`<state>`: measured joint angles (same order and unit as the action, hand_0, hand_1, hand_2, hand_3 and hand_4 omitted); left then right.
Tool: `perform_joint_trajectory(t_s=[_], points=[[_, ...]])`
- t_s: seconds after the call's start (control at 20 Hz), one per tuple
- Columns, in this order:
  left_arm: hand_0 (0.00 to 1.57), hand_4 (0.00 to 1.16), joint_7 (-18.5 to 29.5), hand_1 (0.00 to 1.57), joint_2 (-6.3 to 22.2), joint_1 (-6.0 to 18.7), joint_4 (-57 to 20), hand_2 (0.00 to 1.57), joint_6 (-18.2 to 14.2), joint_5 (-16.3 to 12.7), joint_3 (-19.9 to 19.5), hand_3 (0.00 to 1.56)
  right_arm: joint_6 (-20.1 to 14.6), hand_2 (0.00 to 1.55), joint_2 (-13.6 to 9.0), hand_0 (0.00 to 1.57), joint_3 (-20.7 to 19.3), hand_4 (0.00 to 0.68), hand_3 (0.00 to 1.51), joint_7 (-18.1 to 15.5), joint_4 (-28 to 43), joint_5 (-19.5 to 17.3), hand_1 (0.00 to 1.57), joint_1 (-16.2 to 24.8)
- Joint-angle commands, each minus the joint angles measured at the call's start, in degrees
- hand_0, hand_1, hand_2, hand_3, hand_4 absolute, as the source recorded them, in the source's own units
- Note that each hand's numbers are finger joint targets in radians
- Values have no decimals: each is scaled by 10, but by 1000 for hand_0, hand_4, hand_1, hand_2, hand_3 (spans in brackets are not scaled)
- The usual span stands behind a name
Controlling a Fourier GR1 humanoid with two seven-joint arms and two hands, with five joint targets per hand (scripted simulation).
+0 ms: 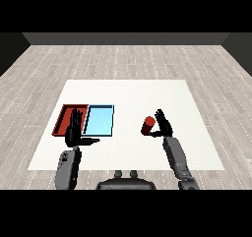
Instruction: Pick the red can and put it in the red box
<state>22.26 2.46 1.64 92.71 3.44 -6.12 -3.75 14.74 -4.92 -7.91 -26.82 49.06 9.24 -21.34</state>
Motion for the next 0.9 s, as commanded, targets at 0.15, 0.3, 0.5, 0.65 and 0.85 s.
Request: perform_joint_trajectory(t_s=[0.15, 0.3, 0.5, 0.65, 0.85], points=[[0, 0, -18, 0, 6, 36, -11, 0, -14, 7, -8, 0, -12, 0, 19, 0, 3, 0, 0, -26, -60, -4, 0, -31], [0, 0, 3, 0, 8, 16, -12, 0, 5, 0, -7, 0, 18, 0, -15, 0, -19, 0, 0, 16, -55, 27, 0, -59], [0, 0, -27, 0, 8, 0, 30, 0, 0, 0, -1, 0, 7, 0, 19, 0, 17, 0, 0, -10, -40, 2, 0, -10], [0, 0, 38, 0, 6, -48, 11, 0, 22, -2, -3, 0, -9, 0, 27, 0, 7, 0, 0, -29, -115, -4, 0, -79], [0, 0, -5, 0, -16, 18, 1, 0, -25, 23, 15, 0, -4, 0, 20, 0, -3, 0, 0, -45, -150, -2, 0, -95]])
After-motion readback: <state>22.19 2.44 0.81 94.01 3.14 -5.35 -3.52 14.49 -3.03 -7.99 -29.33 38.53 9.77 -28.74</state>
